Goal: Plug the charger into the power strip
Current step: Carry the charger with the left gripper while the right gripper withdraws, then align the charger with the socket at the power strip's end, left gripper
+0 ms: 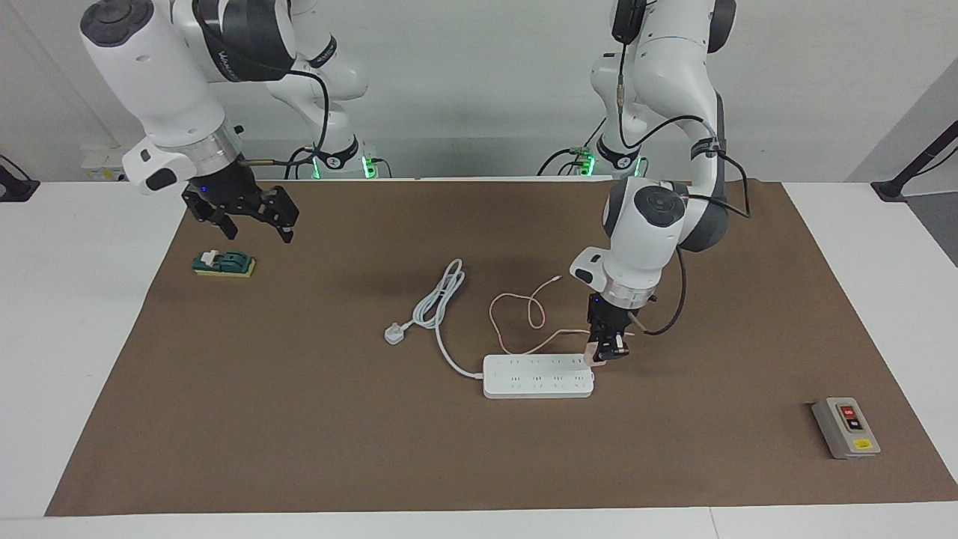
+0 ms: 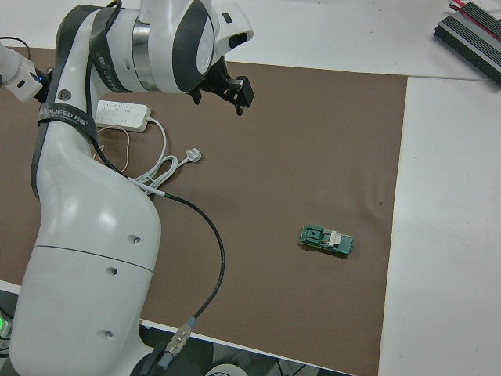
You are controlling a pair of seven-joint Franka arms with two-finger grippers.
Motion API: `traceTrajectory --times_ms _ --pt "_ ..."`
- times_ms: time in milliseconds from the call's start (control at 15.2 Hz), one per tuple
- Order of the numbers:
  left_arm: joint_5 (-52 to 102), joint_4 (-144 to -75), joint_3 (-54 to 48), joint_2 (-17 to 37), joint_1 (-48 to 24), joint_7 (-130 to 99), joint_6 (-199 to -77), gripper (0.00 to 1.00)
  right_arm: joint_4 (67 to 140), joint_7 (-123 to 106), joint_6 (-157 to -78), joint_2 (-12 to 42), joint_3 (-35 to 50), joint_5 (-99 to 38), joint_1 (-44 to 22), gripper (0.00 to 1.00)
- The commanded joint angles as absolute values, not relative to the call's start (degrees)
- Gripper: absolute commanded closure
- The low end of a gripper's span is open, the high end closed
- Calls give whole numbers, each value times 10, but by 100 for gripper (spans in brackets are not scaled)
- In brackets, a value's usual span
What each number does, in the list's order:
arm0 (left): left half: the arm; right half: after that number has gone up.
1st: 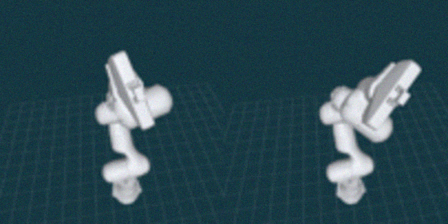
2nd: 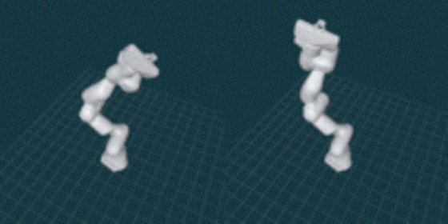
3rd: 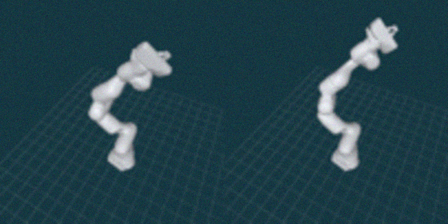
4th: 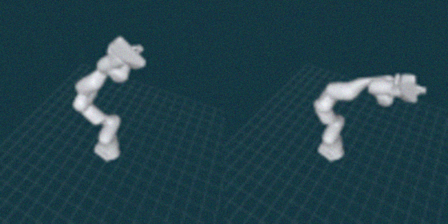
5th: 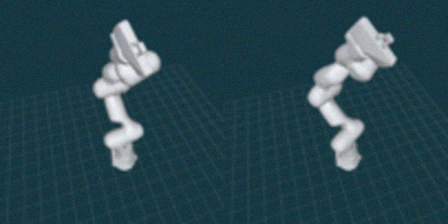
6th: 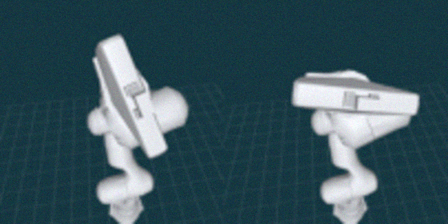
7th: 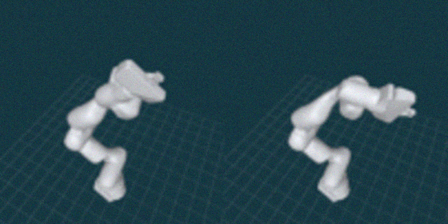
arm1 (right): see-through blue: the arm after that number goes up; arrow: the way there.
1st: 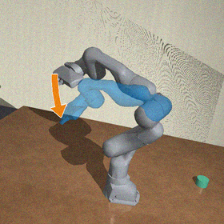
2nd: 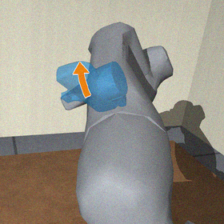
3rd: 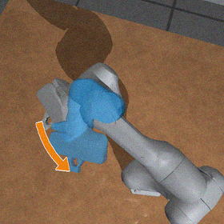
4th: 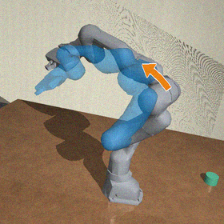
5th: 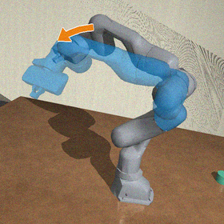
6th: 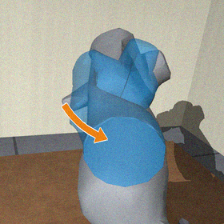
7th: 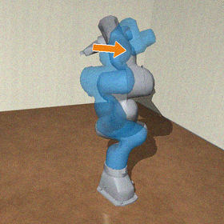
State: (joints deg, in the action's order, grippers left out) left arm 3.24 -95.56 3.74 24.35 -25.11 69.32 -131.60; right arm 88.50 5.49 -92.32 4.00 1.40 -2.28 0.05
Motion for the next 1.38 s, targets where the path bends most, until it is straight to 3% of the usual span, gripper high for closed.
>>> traceTrajectory --times_ms 0,460,1314 --pt "28 -945 41 258 -260 700 -1342 89 892 -14 -892 12 20 -2 16 0" --pt "28 -963 41 258 -269 700 -1344 85 948 -52 -860 -32 22 31 28 0" --pt "29 -991 29 249 -268 701 -1335 81 955 -46 -872 -36 25 41 24 0"
